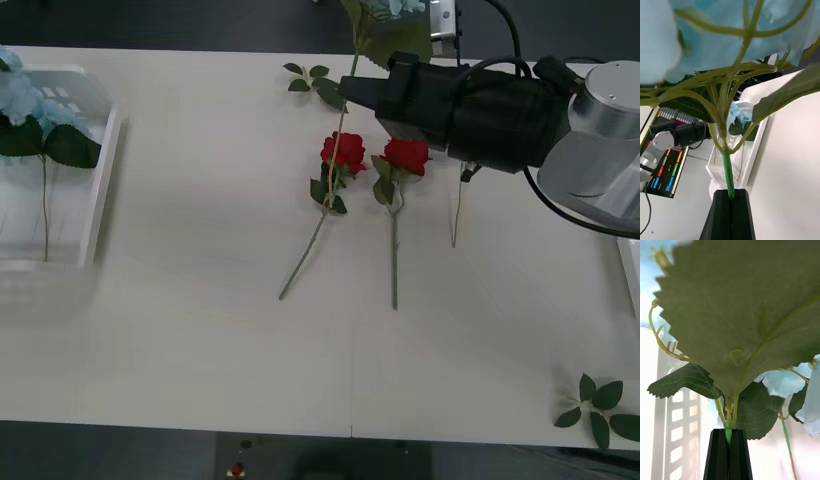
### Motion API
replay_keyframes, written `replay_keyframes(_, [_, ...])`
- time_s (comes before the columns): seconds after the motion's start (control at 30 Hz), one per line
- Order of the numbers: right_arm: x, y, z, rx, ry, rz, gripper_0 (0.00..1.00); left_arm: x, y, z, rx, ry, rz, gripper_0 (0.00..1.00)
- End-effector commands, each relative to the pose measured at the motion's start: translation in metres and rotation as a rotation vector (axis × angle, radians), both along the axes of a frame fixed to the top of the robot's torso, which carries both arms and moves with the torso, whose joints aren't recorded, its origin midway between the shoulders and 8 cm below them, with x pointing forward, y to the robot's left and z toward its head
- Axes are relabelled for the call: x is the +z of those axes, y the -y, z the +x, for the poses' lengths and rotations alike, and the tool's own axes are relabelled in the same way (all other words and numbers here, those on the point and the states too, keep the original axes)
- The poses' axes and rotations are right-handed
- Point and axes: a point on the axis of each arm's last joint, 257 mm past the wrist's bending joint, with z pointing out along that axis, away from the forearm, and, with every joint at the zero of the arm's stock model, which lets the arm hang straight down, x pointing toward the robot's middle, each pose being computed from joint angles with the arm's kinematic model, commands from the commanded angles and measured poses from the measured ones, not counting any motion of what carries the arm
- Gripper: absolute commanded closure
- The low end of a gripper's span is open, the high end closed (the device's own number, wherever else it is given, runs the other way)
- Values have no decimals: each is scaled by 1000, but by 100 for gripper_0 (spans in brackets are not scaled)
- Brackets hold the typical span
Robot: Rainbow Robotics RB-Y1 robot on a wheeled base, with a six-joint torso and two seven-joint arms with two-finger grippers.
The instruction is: Put the red flowers into the right box and the blue flowers into the left box
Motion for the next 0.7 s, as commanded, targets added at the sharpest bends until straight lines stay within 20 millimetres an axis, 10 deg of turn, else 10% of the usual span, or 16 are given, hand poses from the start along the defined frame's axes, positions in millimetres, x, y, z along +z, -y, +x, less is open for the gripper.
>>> replay_keyframes(0.03, [21, -4, -6, 21, 17, 15, 100, -3, 2, 5, 29, 32, -28, 100])
replay_keyframes(0.4, [21, -4, -6, 21, 17, 15, 100, -15, -2, 12, 62, 85, -45, 98])
replay_keyframes(0.43, [21, -4, -6, 21, 17, 15, 100, -14, -2, 13, 62, 86, -45, 81])
replay_keyframes(0.5, [21, -4, -6, 21, 17, 15, 100, -15, -2, 12, 61, 84, -43, 6])
replay_keyframes(0.7, [21, -4, -6, 21, 17, 15, 100, -14, -3, 12, 56, 82, -30, 0])
